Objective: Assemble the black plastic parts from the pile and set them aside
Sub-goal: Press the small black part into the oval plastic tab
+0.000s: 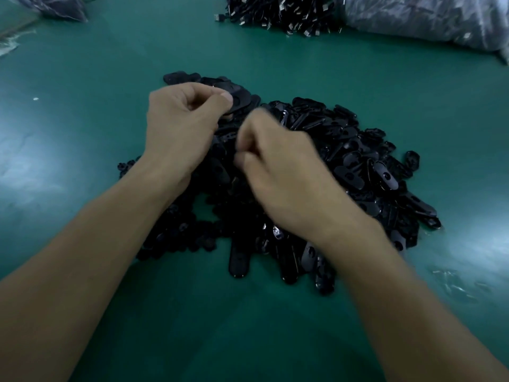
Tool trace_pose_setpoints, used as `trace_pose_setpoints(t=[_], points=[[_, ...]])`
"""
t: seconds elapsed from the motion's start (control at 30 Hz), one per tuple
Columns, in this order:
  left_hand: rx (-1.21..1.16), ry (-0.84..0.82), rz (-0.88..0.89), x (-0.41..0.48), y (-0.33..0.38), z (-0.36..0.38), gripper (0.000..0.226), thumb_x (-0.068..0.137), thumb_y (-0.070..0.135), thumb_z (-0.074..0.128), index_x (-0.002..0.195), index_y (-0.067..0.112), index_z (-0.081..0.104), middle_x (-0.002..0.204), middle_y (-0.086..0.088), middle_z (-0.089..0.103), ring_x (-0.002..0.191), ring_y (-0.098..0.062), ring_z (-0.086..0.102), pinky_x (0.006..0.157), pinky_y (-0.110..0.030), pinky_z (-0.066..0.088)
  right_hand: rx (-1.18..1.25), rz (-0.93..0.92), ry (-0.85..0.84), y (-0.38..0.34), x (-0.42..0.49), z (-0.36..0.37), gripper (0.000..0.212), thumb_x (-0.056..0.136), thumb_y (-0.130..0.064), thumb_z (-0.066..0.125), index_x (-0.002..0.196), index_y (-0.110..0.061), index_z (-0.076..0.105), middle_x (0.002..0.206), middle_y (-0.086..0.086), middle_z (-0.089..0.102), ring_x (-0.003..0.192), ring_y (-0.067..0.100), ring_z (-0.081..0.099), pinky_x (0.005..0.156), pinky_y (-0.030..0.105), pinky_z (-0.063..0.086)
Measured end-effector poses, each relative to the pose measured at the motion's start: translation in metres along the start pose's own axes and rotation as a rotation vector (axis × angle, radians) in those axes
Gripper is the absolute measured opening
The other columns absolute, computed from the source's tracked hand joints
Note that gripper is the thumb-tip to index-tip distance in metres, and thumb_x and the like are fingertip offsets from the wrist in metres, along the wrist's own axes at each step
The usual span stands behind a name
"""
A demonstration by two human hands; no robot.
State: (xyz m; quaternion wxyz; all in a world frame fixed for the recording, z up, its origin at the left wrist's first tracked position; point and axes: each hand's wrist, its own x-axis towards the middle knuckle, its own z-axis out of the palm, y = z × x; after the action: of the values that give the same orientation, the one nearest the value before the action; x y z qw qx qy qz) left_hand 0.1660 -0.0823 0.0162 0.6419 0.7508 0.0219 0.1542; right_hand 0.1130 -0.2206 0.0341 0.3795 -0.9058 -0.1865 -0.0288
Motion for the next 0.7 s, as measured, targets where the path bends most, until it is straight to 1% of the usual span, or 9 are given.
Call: trace_pose_setpoints(t=[0.03,0.13,0.17,0.23,0.33,0.37,0.47,0.53,0.7], points=[[0.019,-0.026,0.009,-0.001,0.0,0.001,0.016,0.089,0.02,0.07,0.076,0.028,0.071,0.06,0.018,0.066,0.055,0.006,0.054,0.053,-0.011,0.041,0.032,0.002,0.071,0.007,-0.003,-0.007,0.012,0.098,-0.009,0.054,0.091,-0.019,0.051,0.08,-0.004,0.061,0.065,0.014,0.057,0.052,0.028,0.048],[0.071,-0.121,0.044,-0.008,-0.001,0.005,0.018,0.089,0.023,0.072,0.073,0.03,0.072,0.059,0.02,0.066,0.056,0.007,0.055,0.053,-0.009,0.042,0.088,0.003,0.285,0.03,-0.011,-0.021,0.017,0.093,-0.011,0.065,0.091,-0.026,0.057,0.078,-0.012,0.065,0.07,0.001,0.062,0.061,0.015,0.049],[0.09,-0.159,0.062,-0.011,0.0,0.006,0.017,0.089,0.024,0.072,0.074,0.031,0.073,0.061,0.021,0.067,0.057,0.007,0.056,0.055,-0.008,0.043,0.142,0.021,0.329,0.037,-0.014,-0.023,0.019,0.092,-0.012,0.067,0.095,-0.029,0.059,0.078,-0.011,0.069,0.072,0.0,0.065,0.065,0.014,0.05],[0.133,-0.239,0.094,-0.015,0.0,0.008,0.012,0.089,0.028,0.072,0.077,0.031,0.074,0.068,0.015,0.071,0.061,0.005,0.058,0.056,-0.013,0.047,0.28,0.061,0.38,0.047,-0.016,-0.025,0.02,0.091,-0.013,0.07,0.098,-0.031,0.065,0.08,-0.008,0.075,0.074,0.005,0.071,0.07,0.02,0.056],[0.161,-0.328,0.103,-0.017,0.001,0.009,0.011,0.091,0.031,0.071,0.082,0.028,0.076,0.08,-0.007,0.073,0.066,-0.012,0.059,0.059,-0.034,0.053,0.423,0.07,0.402,0.053,-0.02,-0.026,0.019,0.091,-0.008,0.07,0.092,-0.027,0.071,0.079,-0.003,0.076,0.068,0.009,0.071,0.063,0.02,0.053],[0.157,-0.345,0.094,-0.017,0.001,0.009,0.012,0.092,0.029,0.07,0.082,0.027,0.076,0.079,-0.007,0.073,0.066,-0.013,0.061,0.057,-0.033,0.053,0.455,0.063,0.405,0.054,-0.02,-0.026,0.019,0.092,-0.007,0.07,0.092,-0.026,0.072,0.078,-0.002,0.075,0.066,0.01,0.07,0.061,0.019,0.052],[0.102,-0.378,0.044,-0.018,0.002,0.01,0.011,0.095,0.022,0.068,0.086,0.023,0.073,0.073,0.004,0.075,0.062,-0.005,0.066,0.056,-0.017,0.052,0.515,0.037,0.429,0.055,-0.021,-0.028,0.019,0.091,-0.005,0.071,0.092,-0.024,0.072,0.075,-0.004,0.074,0.066,0.009,0.068,0.062,0.017,0.05],[0.057,-0.388,0.029,-0.019,0.003,0.01,0.008,0.094,0.018,0.069,0.088,0.019,0.073,0.072,0.003,0.075,0.059,-0.006,0.066,0.056,-0.016,0.053,0.569,0.042,0.432,0.055,-0.021,-0.03,0.018,0.088,-0.005,0.073,0.091,-0.023,0.074,0.076,-0.007,0.074,0.068,0.008,0.067,0.064,0.016,0.051],[-0.05,-0.432,0.001,-0.023,0.006,0.011,0.002,0.09,0.013,0.073,0.09,0.014,0.075,0.07,0.0,0.074,0.062,-0.011,0.071,0.059,-0.019,0.056,0.67,0.098,0.411,0.057,-0.021,-0.03,0.014,0.085,-0.009,0.075,0.089,-0.022,0.077,0.078,0.001,0.076,0.072,0.012,0.069,0.065,0.018,0.051]])
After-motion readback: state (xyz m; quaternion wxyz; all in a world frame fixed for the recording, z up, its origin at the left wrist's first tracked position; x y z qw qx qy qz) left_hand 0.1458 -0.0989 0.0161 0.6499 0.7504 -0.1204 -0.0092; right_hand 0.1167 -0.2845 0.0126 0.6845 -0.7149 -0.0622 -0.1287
